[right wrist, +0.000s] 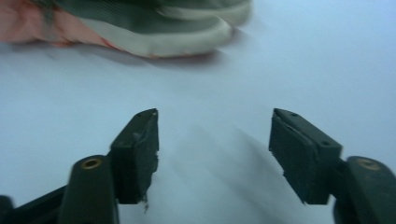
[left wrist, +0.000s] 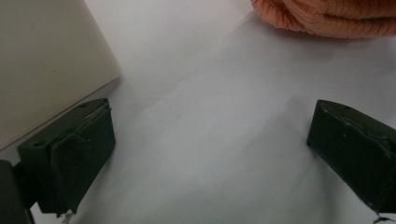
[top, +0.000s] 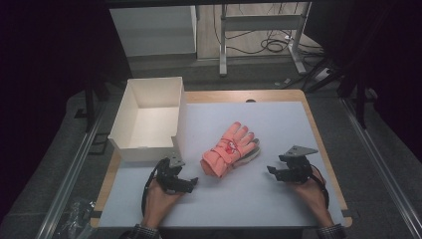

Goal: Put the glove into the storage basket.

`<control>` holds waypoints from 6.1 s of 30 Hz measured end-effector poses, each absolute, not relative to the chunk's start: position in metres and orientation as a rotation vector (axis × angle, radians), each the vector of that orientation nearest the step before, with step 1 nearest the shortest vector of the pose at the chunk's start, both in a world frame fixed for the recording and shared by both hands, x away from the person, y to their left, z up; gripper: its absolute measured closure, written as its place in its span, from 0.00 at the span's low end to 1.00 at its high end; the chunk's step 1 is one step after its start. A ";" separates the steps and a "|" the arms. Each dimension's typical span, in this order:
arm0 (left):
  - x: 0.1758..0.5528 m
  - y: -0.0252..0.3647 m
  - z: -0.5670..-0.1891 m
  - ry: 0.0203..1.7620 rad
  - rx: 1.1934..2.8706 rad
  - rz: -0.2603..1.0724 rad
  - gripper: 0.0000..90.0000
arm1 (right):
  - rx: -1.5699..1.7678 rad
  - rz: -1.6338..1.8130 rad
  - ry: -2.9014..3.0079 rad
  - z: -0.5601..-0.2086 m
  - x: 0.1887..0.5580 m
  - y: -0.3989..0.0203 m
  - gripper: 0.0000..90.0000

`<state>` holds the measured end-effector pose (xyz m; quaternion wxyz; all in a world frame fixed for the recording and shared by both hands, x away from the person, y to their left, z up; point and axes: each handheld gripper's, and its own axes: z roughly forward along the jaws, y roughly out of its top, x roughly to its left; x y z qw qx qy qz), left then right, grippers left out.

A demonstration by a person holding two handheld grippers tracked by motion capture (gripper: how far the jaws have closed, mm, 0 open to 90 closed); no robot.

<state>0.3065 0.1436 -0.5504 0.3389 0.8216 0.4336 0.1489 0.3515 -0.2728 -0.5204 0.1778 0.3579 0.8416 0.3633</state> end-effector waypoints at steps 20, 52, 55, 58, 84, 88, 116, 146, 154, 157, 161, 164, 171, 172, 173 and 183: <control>0.308 0.138 -0.518 1.058 2.122 0.268 0.02 | 1.109 0.954 2.319 -0.530 0.358 -0.289 0.19; 0.374 0.047 -0.468 0.879 2.264 0.188 0.00 | 1.104 0.955 2.318 -0.530 0.358 -0.289 0.19; 0.377 0.041 -0.475 0.883 2.282 0.177 0.00 | 1.106 0.955 2.318 -0.530 0.358 -0.289 0.19; 0.382 0.034 -0.485 0.878 2.318 0.145 0.00 | 1.107 0.955 2.318 -0.530 0.358 -0.289 0.19; 0.383 0.019 -0.517 0.876 2.499 0.170 0.22 | 1.108 0.955 2.318 -0.530 0.358 -0.289 0.19; 0.382 0.021 -0.513 0.866 2.496 0.151 0.37 | 1.109 0.954 2.318 -0.530 0.357 -0.289 0.19; 0.390 0.034 -0.472 0.904 2.349 0.146 0.47 | 1.107 0.955 2.318 -0.530 0.358 -0.289 0.19; 0.423 0.079 -0.374 1.079 2.242 0.330 0.46 | 1.106 0.959 2.317 -0.530 0.358 -0.289 0.19; 0.427 0.114 -0.349 1.187 2.173 0.406 0.46 | 1.105 0.958 2.317 -0.530 0.358 -0.289 0.19; 0.428 0.130 -0.343 1.236 2.140 0.423 0.45 | 1.105 0.958 2.317 -0.530 0.358 -0.289 0.19; 0.428 0.145 -0.341 1.278 2.110 0.434 0.45 | 1.106 0.958 2.317 -0.530 0.358 -0.289 0.19; 0.427 0.167 -0.341 1.341 2.079 0.455 0.45 | 1.106 0.958 2.317 -0.530 0.358 -0.289 0.19; 0.427 0.200 -0.351 1.446 2.027 0.476 0.45 | 1.105 0.958 2.315 -0.530 0.358 -0.289 0.19; 0.427 0.203 -0.353 1.456 2.019 0.476 0.45 | 1.105 0.957 2.315 -0.530 0.358 -0.289 0.19; 0.427 0.207 -0.355 1.473 2.011 0.478 0.45 | 1.105 0.957 2.315 -0.530 0.358 -0.289 0.19; 0.437 0.233 -0.391 1.579 1.971 0.470 0.44 | 1.106 0.957 2.315 -0.530 0.358 -0.289 0.19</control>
